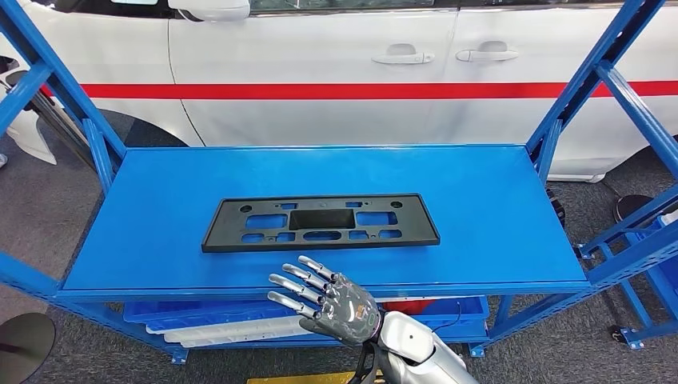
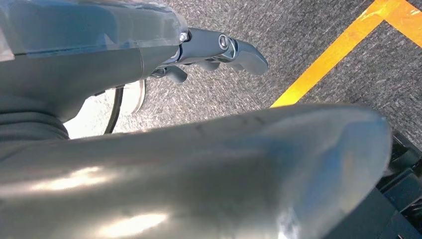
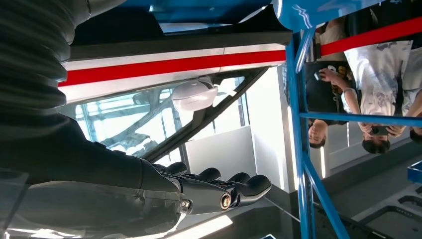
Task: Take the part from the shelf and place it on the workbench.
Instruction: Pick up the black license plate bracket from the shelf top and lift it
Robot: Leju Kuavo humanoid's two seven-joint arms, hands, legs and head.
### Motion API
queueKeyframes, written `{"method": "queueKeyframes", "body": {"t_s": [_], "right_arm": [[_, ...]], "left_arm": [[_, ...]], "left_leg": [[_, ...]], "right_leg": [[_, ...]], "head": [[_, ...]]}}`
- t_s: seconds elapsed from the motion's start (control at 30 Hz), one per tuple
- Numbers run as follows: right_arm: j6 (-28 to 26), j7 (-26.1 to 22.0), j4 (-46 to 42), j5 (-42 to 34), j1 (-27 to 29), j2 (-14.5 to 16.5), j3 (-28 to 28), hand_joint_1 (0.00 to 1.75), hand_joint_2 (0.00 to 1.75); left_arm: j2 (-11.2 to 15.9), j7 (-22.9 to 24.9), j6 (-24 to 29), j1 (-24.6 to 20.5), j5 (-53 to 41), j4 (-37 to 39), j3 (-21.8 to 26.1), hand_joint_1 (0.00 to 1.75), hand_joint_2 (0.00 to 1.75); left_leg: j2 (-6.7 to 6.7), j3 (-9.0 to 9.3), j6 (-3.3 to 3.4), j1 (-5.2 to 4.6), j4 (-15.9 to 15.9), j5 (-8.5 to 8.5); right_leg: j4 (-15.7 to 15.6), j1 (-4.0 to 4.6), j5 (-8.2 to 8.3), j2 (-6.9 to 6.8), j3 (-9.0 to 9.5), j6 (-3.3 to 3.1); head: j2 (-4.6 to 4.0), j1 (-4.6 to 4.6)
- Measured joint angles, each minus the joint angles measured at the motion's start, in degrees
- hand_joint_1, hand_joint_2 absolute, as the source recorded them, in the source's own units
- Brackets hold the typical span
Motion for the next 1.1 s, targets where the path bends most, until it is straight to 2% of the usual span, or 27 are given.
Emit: {"method": "queueKeyframes", "body": {"t_s": [0.67,0.73,0.8,0.87,0.97,1.1], "right_arm": [[0.15,0.89,0.11,0.91,-0.21,-0.02,0.08,0.00,1.75],[0.53,6.37,3.05,6.03,-3.34,0.74,0.05,0.00,1.75],[0.66,16.58,11.49,11.78,-11.18,3.15,-0.81,0.00,1.75],[0.44,23.03,19.75,13.07,-19.13,5.67,-2.40,0.00,1.75],[0.26,23.01,26.95,12.81,-25.52,8.02,-3.77,0.00,1.75],[0.41,20.13,31.25,9.14,-27.32,9.98,-5.58,0.00,1.75]], "left_arm": [[0.05,0.02,0.02,0.02,0.01,0.00,0.00,0.00,0.00],[0.06,0.28,0.11,-0.03,0.04,0.01,0.00,0.00,0.00],[0.05,0.68,0.19,-0.46,0.07,0.01,0.01,0.00,0.00],[0.03,0.91,0.20,-0.95,0.07,0.00,0.03,0.00,0.00],[0.04,1.04,0.22,-1.01,0.07,0.01,0.08,0.00,0.00],[0.04,1.01,0.48,-0.99,0.10,0.02,0.23,0.00,0.00]], "left_leg": [[0.00,-0.03,0.00,0.00,-0.01,0.00],[0.12,-0.14,-0.05,-0.02,-0.01,0.04],[0.36,-0.33,-0.04,-0.03,0.02,0.25],[0.32,-0.46,-0.01,-0.02,0.05,0.49],[0.11,-0.51,-0.05,-0.01,0.06,0.62],[0.01,-0.63,-0.03,-0.01,0.06,0.64]], "right_leg": [[0.01,0.00,0.00,0.00,0.01,0.00],[0.09,0.01,0.11,0.18,-0.12,0.01],[0.21,-0.01,0.34,0.46,-0.51,0.04],[0.25,-0.03,0.47,0.36,-0.74,0.06],[0.25,-0.01,0.51,0.11,-0.68,0.06],[0.27,-0.01,0.52,0.01,-0.73,0.07]], "head": [[0.00,0.00],[0.00,0.00],[0.00,0.00],[0.00,0.00],[0.00,0.00],[0.00,0.00]]}}
